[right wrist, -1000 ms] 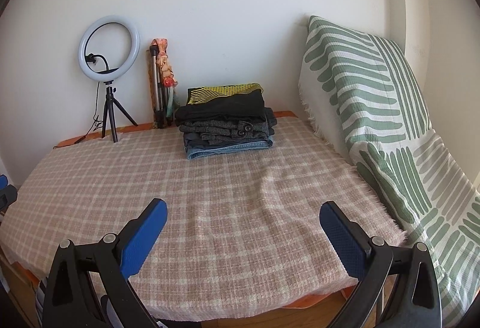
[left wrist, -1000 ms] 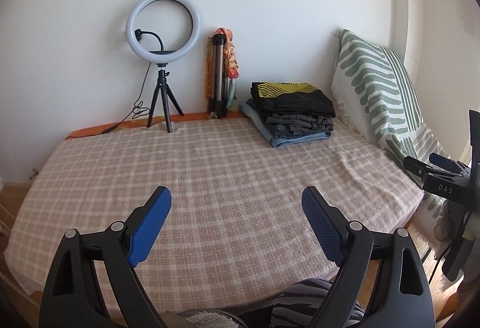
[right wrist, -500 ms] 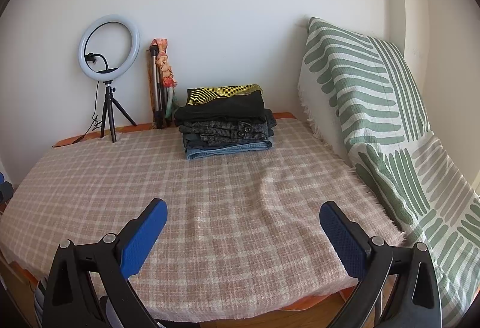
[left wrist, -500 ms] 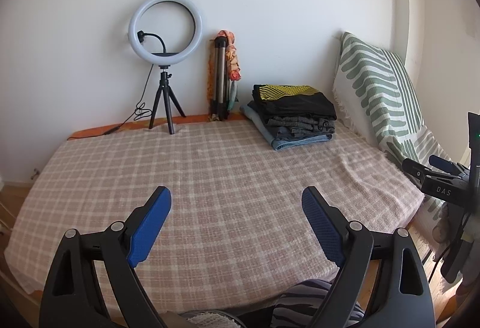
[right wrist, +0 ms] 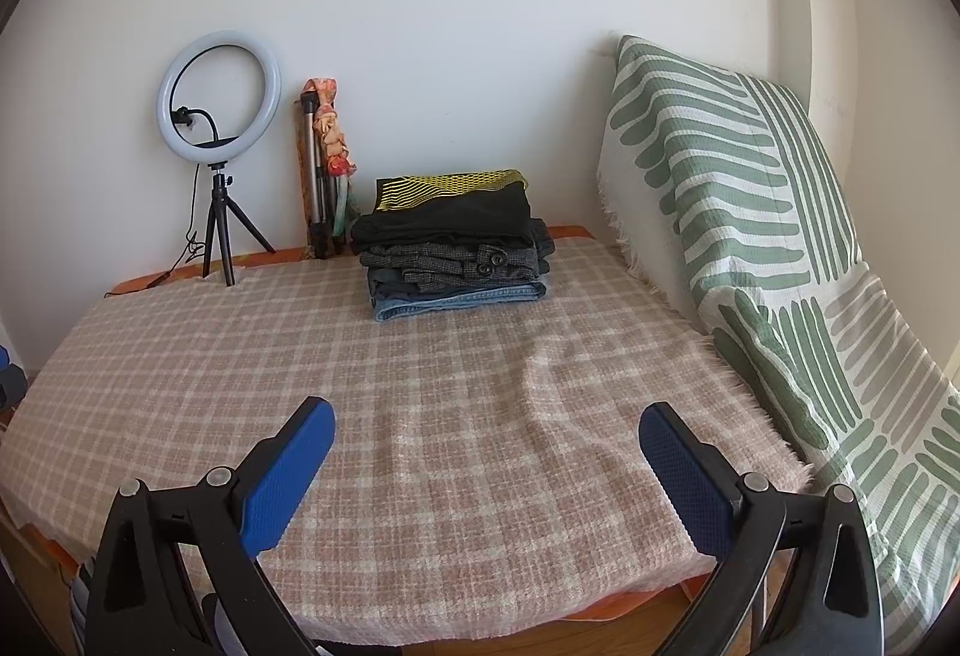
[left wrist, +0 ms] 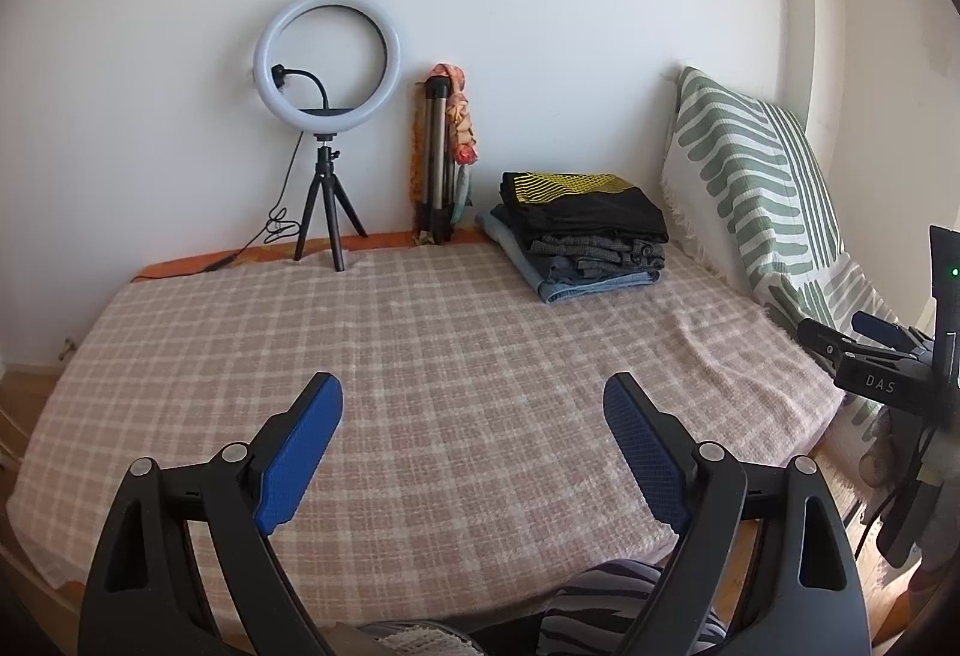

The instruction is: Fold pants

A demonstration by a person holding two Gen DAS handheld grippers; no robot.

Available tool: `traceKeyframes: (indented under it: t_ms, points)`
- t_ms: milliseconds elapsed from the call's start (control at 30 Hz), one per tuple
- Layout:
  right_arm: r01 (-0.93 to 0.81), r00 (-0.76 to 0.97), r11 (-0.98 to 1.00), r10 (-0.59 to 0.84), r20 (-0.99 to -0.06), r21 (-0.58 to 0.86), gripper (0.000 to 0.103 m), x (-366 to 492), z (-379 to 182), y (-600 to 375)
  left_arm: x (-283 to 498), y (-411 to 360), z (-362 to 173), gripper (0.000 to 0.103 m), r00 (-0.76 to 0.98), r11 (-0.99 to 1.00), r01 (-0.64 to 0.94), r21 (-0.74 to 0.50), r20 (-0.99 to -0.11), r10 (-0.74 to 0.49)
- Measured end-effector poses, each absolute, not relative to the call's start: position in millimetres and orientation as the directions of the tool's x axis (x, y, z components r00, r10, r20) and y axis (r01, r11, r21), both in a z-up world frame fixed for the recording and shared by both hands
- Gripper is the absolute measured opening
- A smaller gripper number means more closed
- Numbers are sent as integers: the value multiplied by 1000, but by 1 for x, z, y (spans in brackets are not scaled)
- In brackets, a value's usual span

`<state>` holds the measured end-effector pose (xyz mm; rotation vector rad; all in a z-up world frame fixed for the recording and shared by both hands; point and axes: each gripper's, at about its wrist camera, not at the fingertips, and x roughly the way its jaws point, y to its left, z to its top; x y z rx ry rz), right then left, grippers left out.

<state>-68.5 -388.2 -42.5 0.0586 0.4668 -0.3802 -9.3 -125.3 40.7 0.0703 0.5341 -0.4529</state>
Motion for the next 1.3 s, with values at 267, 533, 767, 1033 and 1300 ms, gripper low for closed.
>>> traceKeyframes:
  t_ms: [267, 533, 767, 1033, 1300]
  points:
    - [370, 826, 929, -342, -448, -25, 103, -68, -42, -388, -10, -124, 41, 89, 766, 900, 433, -54, -505, -399]
    - [371, 826, 928, -343, -448, -26, 103, -69, -42, -388, -10, -125, 42, 89, 764, 897, 439, -52, -503, -404]
    - [370, 826, 929, -342, -449, -26, 103, -68, -42, -388, -10, -124, 42, 89, 764, 896, 441, -53, -503, -405]
    - [368, 825, 929, -340, -452, -29, 103, -68, -44, -384, -11, -124, 41, 89, 765, 898, 438, -50, -504, -401]
    - [366, 822, 930, -338, -458, -29, 103, -67, -46, -383, -11, -122, 39, 89, 777, 905, 423, -43, -497, -387]
